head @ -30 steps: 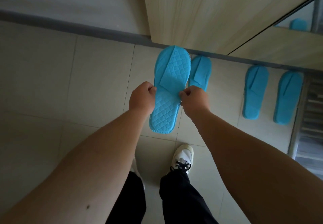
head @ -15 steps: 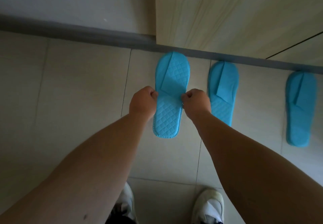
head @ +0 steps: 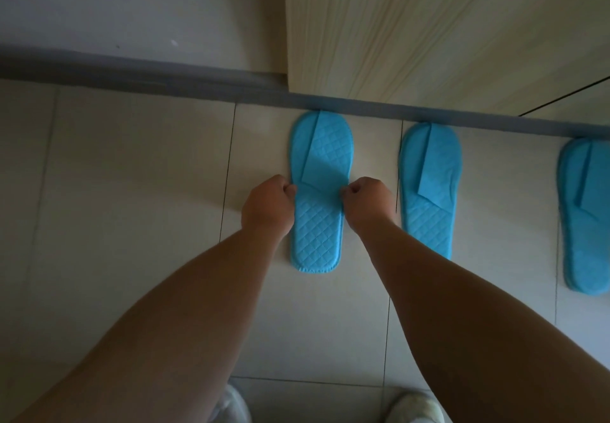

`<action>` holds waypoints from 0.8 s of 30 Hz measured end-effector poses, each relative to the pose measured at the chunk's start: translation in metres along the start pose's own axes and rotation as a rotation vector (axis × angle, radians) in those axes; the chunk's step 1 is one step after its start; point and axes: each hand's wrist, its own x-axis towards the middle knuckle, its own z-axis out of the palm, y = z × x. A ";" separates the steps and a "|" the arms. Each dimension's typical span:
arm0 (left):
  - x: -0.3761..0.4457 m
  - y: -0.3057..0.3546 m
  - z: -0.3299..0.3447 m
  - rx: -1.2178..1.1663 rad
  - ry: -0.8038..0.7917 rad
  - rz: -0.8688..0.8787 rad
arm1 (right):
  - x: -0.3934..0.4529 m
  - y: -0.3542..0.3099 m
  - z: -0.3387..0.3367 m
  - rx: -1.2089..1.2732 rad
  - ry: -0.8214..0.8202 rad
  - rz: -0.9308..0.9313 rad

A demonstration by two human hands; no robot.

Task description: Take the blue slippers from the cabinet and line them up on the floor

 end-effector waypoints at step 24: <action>-0.039 0.034 -0.046 0.217 0.057 0.010 | -0.051 -0.025 -0.025 -0.213 0.076 -0.022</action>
